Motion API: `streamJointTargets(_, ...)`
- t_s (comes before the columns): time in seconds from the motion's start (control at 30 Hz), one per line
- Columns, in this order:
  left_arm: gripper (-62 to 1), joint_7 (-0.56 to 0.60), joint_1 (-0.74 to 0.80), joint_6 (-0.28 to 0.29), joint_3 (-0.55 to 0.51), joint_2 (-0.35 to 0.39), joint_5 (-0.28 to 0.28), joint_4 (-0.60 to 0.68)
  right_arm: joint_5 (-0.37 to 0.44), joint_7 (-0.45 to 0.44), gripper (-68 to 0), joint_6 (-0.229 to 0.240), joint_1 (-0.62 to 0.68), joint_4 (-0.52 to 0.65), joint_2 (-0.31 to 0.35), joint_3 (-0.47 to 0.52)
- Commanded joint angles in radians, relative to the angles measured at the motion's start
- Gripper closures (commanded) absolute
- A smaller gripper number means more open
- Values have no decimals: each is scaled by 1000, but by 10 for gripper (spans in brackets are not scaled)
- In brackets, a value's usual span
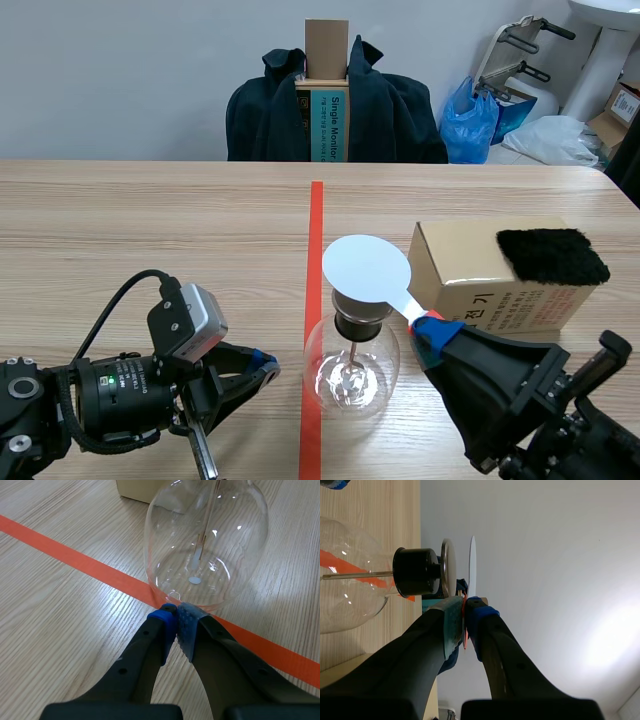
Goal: Do the electroscope experiment.
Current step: 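Hold the plate still at the electroscope, then move the plate toward and away from the electroscope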
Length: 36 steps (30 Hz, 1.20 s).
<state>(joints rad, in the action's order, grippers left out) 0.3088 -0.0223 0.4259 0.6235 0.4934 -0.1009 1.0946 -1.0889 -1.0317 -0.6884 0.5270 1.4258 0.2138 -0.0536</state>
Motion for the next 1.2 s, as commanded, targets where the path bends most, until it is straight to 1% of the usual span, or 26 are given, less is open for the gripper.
streamJointTargets(0.0,-17,16,0,2,-5,3,-7,23,11,0,-8,-6,-9,27,16,8)
streamJointTargets(0.2,-17,16,0,2,-5,3,-7,23,-11,0,-8,-7,-9,27,16,8)
streamJointTargets(0.43,-17,16,0,2,-5,3,-7,23,-11,1,-8,-7,-9,27,16,8)
streamJointTargets(0.5,-17,16,0,2,-5,3,-7,23,-11,15,-8,-7,-9,27,16,8)
streamJointTargets(0.6,-17,16,0,2,-5,3,-7,23,-11,76,-9,-7,-9,27,16,8)
streamJointTargets(0.77,-17,16,0,2,-5,3,-7,23,-10,232,-9,-7,-9,27,16,9)
streamJointTargets(0.9,-17,16,0,2,-5,3,-7,23,-10,338,-9,-7,-9,27,16,10)
streamJointTargets(1.17,-17,16,0,2,-5,3,-7,23,-10,467,-9,-7,-9,27,16,10)
